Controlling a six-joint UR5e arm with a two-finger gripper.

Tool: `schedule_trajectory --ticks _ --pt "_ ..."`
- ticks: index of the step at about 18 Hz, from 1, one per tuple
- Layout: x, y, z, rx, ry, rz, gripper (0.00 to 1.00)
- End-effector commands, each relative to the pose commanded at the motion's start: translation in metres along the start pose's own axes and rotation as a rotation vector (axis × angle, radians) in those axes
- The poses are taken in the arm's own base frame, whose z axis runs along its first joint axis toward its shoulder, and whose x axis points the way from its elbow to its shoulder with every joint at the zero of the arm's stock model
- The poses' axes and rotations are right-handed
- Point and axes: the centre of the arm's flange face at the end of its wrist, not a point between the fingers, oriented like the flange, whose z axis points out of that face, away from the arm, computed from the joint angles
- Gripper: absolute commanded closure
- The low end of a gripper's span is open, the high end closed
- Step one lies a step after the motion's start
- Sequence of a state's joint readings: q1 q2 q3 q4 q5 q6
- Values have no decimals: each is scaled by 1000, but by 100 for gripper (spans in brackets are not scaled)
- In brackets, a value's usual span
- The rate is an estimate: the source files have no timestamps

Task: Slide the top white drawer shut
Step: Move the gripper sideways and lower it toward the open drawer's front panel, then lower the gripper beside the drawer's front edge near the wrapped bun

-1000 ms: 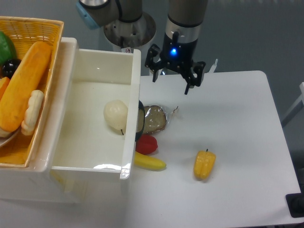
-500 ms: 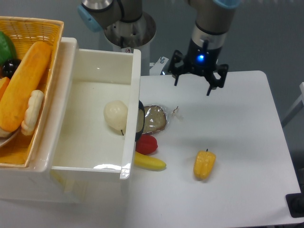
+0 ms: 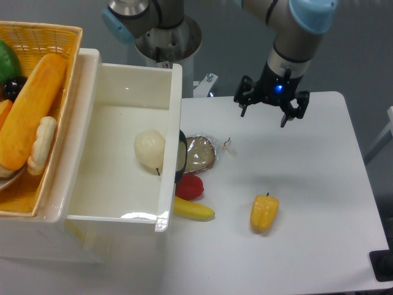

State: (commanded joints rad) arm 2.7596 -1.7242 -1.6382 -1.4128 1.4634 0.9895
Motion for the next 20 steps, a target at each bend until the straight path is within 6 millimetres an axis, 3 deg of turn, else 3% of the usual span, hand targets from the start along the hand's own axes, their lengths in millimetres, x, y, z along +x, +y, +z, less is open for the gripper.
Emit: schedule_trajectory --ticks 4,9,20 --pt "-8 -8 21 -27 31 -82 0" --pt "-3 -23 45 -55 61 -199 0" --pt "19 -60 98 -129 122 -148 0"
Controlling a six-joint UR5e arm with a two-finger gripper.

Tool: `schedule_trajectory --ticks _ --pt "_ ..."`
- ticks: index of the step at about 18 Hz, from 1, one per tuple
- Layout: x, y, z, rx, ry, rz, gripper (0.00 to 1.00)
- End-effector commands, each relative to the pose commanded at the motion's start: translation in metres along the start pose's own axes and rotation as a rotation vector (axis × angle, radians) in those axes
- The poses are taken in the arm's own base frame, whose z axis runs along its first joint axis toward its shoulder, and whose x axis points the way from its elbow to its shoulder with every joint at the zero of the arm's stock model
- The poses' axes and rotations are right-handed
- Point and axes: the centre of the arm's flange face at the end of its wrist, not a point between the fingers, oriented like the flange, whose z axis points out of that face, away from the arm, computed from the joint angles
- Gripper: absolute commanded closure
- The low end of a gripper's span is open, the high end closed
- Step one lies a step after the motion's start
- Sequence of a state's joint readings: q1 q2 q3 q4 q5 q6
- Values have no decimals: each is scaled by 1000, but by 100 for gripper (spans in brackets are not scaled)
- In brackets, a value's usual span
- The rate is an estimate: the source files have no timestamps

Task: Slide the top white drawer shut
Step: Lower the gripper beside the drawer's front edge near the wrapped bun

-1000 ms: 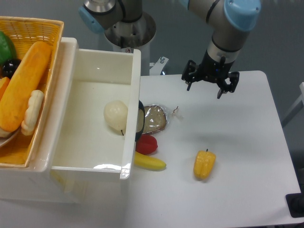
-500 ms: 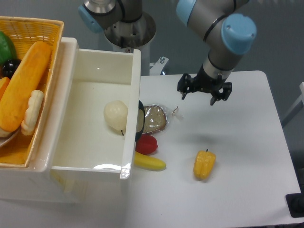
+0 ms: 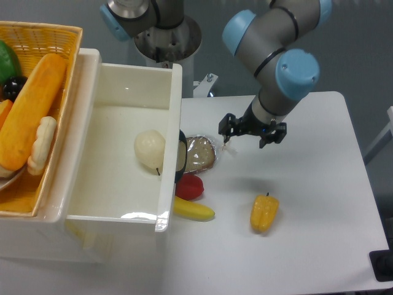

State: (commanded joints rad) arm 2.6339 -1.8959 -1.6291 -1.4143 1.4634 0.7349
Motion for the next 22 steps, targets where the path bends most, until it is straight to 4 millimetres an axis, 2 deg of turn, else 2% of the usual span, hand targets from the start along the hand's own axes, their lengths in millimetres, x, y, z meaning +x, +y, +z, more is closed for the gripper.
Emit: schedule_trajectory --ticks 2,9,13,22 --pt "5 -8 10 -13 11 4 0" --pt "13 -16 17 -18 20 2 0" --pt "24 -30 28 -15 16 -24 0" --pt "37 -40 27 5 11 -31 0"
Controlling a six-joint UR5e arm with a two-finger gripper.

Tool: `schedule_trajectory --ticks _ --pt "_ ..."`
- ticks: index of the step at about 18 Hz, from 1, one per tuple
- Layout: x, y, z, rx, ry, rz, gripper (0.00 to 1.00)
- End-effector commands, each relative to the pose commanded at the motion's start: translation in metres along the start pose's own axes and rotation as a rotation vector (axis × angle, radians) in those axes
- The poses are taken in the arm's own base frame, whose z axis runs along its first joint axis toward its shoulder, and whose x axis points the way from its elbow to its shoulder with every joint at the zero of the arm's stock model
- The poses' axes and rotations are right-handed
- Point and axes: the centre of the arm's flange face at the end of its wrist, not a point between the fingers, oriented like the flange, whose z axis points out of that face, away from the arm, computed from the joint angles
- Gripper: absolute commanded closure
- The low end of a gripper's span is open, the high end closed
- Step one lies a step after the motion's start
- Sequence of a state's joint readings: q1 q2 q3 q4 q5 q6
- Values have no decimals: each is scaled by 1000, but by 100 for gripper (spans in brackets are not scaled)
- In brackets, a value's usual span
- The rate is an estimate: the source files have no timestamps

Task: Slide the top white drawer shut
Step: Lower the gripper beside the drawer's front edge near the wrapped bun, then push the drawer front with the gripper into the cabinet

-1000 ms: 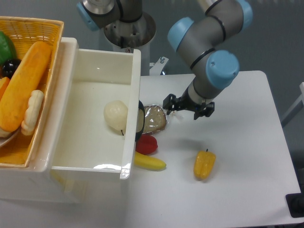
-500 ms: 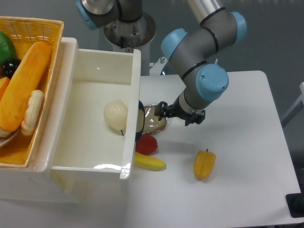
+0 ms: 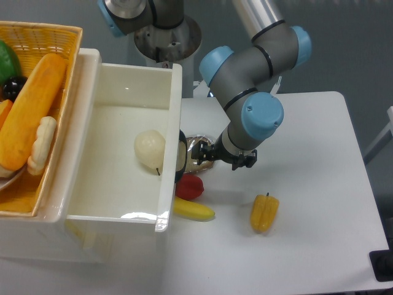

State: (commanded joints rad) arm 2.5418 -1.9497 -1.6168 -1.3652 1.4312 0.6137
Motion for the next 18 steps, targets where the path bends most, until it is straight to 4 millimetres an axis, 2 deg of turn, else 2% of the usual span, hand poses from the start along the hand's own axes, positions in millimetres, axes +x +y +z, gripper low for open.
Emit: schedule_trajectory --ticks 3,18 --pt "9 -4 0 3 0 0 0" --pt "24 -9 -7 40 35 19 0"
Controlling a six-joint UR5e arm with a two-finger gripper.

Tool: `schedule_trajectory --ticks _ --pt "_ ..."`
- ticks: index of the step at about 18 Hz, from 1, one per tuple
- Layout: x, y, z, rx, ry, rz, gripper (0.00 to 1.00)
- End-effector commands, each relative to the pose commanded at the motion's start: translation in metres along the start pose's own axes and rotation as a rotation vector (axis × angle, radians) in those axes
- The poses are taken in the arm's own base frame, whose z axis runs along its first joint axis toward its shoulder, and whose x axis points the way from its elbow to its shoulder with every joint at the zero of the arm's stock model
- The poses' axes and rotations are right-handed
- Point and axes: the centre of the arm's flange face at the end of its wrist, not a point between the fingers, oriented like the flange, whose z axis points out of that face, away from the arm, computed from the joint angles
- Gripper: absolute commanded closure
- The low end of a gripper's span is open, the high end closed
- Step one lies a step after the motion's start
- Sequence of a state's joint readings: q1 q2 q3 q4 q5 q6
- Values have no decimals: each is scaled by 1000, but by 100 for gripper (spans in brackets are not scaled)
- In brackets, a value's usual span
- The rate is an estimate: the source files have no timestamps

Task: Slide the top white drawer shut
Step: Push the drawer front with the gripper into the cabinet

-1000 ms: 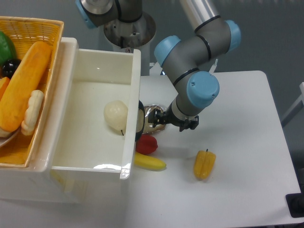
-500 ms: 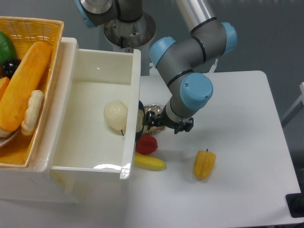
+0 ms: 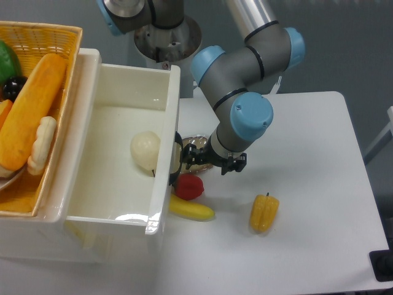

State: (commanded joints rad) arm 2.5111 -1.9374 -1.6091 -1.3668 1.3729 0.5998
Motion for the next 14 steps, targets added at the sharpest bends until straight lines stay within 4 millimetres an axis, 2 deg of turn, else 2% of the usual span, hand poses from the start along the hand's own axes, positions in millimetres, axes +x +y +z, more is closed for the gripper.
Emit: schedule_trajectory --ticks 6,14 --pt "21 -4 -4 14 12 32 0" --pt "39 -6 -5 20 27 50 0"
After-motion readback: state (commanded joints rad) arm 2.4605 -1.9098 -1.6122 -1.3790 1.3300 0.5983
